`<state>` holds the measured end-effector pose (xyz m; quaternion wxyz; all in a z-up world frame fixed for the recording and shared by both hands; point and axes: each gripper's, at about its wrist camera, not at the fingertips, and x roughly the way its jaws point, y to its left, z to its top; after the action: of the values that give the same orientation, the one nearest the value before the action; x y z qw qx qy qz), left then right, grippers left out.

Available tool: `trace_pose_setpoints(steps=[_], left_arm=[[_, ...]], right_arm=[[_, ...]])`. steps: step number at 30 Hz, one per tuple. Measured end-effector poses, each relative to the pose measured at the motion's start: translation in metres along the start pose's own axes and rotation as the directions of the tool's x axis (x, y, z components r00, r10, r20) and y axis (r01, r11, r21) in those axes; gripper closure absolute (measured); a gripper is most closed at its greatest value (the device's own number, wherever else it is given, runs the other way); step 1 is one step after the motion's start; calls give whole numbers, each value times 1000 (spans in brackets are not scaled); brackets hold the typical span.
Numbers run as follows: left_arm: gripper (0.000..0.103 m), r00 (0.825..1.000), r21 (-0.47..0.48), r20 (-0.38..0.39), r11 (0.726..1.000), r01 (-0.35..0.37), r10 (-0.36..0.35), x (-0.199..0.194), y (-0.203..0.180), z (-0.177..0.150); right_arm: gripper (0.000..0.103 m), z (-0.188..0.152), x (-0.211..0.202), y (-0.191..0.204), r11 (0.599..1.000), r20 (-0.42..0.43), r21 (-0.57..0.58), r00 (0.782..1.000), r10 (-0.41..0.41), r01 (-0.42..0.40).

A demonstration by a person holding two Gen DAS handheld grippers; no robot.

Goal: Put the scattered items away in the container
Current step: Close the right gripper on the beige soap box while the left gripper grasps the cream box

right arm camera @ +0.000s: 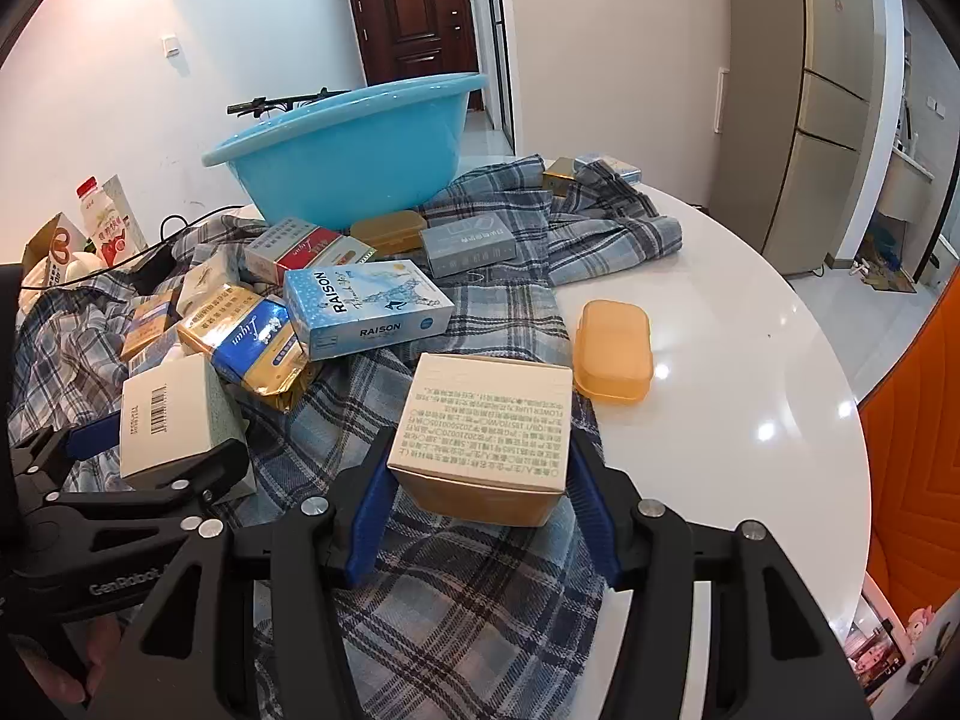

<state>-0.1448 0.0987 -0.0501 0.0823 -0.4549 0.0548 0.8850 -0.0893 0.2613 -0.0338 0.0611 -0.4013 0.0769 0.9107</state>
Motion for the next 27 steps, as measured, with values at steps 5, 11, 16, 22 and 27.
trace_pose_setpoints(steps=[5,11,16,22,27], left_arm=[[3,1000,9,22,1000,-19,19,0,-1,-1],[32,997,0,73,1000,10,-10,-20,5,-1],[38,995,-13,100,999,32,-30,-40,15,2],[39,992,-20,124,999,33,-30,-59,27,1],[39,992,-25,126,999,21,-18,-64,35,-2]], right_arm=[[49,1,-1,2,1000,4,-4,1000,-5,5],[49,2,-2,3,1000,7,1,1000,-7,7],[49,3,-5,5,1000,14,1,1000,-5,5],[49,4,-10,9,1000,26,-4,1000,0,0],[49,4,-12,12,1000,29,2,1000,8,-8]])
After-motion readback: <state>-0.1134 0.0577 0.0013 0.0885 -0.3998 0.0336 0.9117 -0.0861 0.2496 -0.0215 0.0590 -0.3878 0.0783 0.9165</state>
